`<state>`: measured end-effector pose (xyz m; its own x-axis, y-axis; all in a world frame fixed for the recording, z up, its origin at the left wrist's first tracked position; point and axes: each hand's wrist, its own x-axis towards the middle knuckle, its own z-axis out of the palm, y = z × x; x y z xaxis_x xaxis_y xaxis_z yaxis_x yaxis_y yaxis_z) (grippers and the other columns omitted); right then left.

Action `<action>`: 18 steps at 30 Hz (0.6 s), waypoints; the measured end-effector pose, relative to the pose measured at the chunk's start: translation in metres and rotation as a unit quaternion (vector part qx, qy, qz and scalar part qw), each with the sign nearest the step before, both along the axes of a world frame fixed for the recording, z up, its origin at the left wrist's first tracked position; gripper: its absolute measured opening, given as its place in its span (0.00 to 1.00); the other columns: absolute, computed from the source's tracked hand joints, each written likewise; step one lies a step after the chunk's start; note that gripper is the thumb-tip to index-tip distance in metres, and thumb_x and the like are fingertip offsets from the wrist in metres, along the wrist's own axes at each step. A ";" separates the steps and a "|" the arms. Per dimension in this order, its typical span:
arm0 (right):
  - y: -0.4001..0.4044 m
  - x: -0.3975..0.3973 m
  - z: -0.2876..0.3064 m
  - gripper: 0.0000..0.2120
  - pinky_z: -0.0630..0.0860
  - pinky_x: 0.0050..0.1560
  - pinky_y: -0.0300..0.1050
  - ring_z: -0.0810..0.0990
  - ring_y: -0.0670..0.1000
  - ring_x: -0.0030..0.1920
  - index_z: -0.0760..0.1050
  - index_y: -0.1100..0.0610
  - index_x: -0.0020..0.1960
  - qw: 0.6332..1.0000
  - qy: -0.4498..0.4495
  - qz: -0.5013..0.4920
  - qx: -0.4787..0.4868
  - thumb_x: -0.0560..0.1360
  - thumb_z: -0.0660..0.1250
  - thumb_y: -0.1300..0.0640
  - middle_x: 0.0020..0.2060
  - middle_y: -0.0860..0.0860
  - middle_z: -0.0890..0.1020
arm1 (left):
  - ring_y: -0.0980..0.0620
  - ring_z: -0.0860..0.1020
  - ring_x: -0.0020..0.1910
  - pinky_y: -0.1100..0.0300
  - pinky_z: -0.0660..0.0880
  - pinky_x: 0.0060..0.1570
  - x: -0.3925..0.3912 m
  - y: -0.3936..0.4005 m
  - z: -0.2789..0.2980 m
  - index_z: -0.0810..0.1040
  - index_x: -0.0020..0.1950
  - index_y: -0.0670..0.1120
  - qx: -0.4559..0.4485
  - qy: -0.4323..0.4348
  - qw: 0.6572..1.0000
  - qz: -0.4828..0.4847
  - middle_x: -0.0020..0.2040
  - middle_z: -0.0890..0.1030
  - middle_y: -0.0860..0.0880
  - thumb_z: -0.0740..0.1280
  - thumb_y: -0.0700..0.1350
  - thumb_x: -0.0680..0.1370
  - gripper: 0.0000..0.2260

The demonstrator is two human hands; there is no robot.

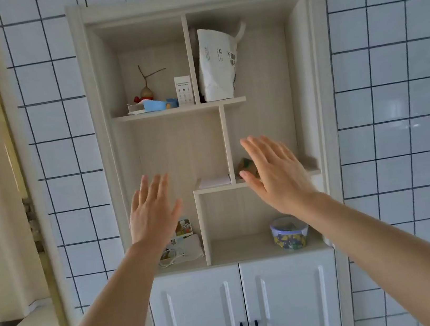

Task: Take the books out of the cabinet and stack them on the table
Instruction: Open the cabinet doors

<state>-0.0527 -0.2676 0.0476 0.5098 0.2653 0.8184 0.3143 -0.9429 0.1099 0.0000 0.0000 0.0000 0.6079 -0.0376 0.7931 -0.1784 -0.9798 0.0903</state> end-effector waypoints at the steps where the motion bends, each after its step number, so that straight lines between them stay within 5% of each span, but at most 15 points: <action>1: 0.000 0.006 -0.008 0.29 0.64 0.71 0.59 0.65 0.59 0.73 0.58 0.57 0.75 1.000 -0.001 0.010 0.007 0.80 0.53 0.44 0.72 0.56 0.68 | 0.47 0.53 0.79 0.49 0.54 0.75 0.002 -0.004 -0.006 0.54 0.79 0.48 -0.007 -0.004 1.000 -0.008 0.78 0.60 0.49 0.57 0.55 0.81 0.28; 8: 0.009 0.069 -0.104 0.24 0.73 0.59 0.54 0.73 0.59 0.63 0.66 0.60 0.70 0.995 0.085 0.044 0.012 0.79 0.60 0.48 0.64 0.56 0.76 | 0.45 0.80 0.57 0.51 0.77 0.54 0.046 -0.002 -0.089 0.80 0.61 0.44 -0.007 -0.016 0.997 -0.071 0.53 0.84 0.45 0.60 0.48 0.78 0.17; 12: 0.020 0.106 -0.171 0.22 0.76 0.54 0.54 0.78 0.60 0.57 0.70 0.60 0.67 0.986 0.155 0.057 0.007 0.78 0.61 0.49 0.59 0.56 0.79 | 0.46 0.83 0.47 0.53 0.80 0.45 0.074 0.008 -0.147 0.83 0.52 0.43 -0.004 0.013 0.996 -0.085 0.44 0.85 0.47 0.69 0.40 0.75 0.08; 18: 0.041 0.171 -0.253 0.25 0.77 0.52 0.49 0.79 0.57 0.54 0.73 0.58 0.64 0.962 0.265 0.060 0.009 0.77 0.49 0.45 0.54 0.53 0.81 | 0.47 0.83 0.43 0.54 0.80 0.43 0.136 0.036 -0.234 0.84 0.52 0.43 -0.025 0.102 0.992 -0.066 0.41 0.85 0.48 0.75 0.39 0.71 0.10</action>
